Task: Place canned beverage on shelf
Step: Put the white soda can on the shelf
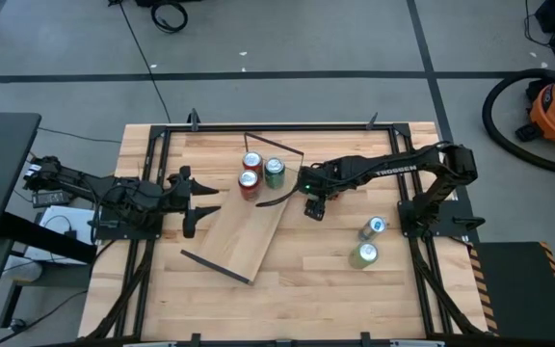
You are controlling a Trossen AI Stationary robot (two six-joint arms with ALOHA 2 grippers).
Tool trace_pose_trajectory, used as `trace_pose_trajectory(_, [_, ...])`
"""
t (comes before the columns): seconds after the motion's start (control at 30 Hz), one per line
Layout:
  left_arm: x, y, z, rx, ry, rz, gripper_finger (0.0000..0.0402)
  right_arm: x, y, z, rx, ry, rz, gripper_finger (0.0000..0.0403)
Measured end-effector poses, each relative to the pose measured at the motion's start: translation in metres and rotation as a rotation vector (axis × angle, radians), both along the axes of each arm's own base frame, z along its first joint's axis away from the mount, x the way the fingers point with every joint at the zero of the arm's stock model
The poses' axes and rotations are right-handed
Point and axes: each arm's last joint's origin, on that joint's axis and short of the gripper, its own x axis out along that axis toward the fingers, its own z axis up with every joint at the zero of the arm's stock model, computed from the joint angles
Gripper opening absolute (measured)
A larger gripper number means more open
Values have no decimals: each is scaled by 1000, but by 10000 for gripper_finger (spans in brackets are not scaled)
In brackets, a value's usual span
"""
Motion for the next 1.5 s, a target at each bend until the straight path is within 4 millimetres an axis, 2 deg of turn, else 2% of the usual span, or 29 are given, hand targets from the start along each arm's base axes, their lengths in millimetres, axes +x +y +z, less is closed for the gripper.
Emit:
trace_pose_trajectory(0.37, [0, 0, 1, -4, -13, 0, 231, 26, 22, 55, 31, -195, 39, 325])
trace_pose_trajectory(0.6, [0, 0, 2, -5, -17, 0, 231, 37, 32, 71, -11, -321, 73, 325])
trace_pose_trajectory(0.83, [1, 0, 2, -6, -19, 0, 231, 52, 38, 61, -19, -303, 87, 325])
trace_pose_trajectory(1.23, [0, 0, 1, -3, -12, 0, 231, 91, 38, 50, -97, -219, 137, 325])
trace_pose_trajectory(1.5, [0, 0, 1, -3, -10, 0, 231, 99, 37, 42, -142, -177, 153, 326])
